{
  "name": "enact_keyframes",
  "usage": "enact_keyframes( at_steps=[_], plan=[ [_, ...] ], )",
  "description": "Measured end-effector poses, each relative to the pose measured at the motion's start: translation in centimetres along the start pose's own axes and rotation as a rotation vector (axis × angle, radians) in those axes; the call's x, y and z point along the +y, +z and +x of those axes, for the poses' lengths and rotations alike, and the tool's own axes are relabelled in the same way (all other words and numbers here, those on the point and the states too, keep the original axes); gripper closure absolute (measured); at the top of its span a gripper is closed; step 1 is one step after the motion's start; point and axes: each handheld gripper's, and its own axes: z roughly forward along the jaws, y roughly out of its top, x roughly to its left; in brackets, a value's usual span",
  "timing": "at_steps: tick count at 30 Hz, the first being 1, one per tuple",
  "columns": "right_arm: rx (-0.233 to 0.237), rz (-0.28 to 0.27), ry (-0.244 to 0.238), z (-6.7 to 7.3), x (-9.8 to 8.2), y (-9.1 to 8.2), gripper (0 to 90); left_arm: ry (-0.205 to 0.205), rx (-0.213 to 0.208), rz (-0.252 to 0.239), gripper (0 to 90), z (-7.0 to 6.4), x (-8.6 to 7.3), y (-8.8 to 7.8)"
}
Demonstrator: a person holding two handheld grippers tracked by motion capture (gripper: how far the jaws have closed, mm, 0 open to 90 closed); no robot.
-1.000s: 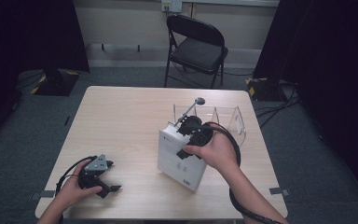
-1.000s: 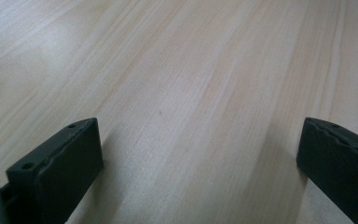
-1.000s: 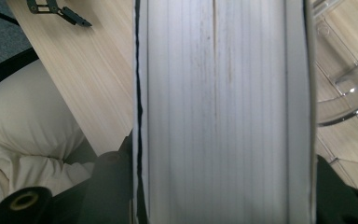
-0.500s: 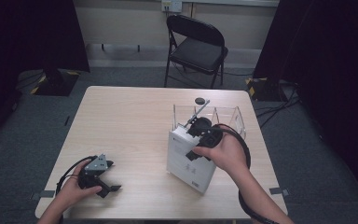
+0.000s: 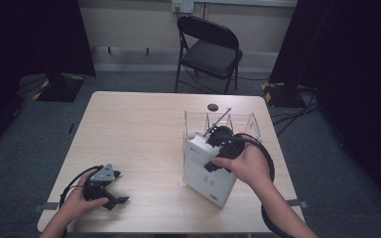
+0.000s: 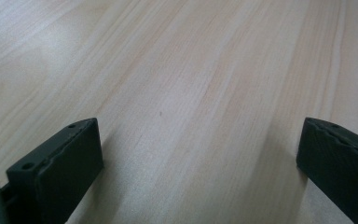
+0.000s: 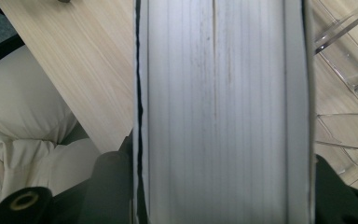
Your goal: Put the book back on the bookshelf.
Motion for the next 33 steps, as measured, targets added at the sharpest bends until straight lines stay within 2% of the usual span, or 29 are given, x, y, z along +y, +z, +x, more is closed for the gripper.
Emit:
enact_keyframes(
  at_steps=[12, 14, 18, 22, 33],
  plan=[
    [-0.003, -0.013, 0.0, -0.1, -1.2, -0.3, 52.3, 0.0, 0.0, 0.0, 0.0, 0.0, 0.0, 0.0],
    [0.001, -0.007, 0.015, -0.2, -1.4, -0.4, 52.3, 0.0, 0.0, 0.0, 0.0, 0.0, 0.0, 0.0],
    [-0.02, -0.003, 0.006, -0.3, -1.8, -0.7, 52.3, 0.0, 0.0, 0.0, 0.0, 0.0, 0.0, 0.0],
    [-0.015, -0.005, 0.028, -0.6, -2.3, -1.0, 52.3, 0.0, 0.0, 0.0, 0.0, 0.0, 0.0, 0.0],
    [-0.023, -0.002, 0.048, -1.3, -3.7, -1.7, 52.3, 0.0, 0.0, 0.0, 0.0, 0.0, 0.0, 0.0]
  ],
)
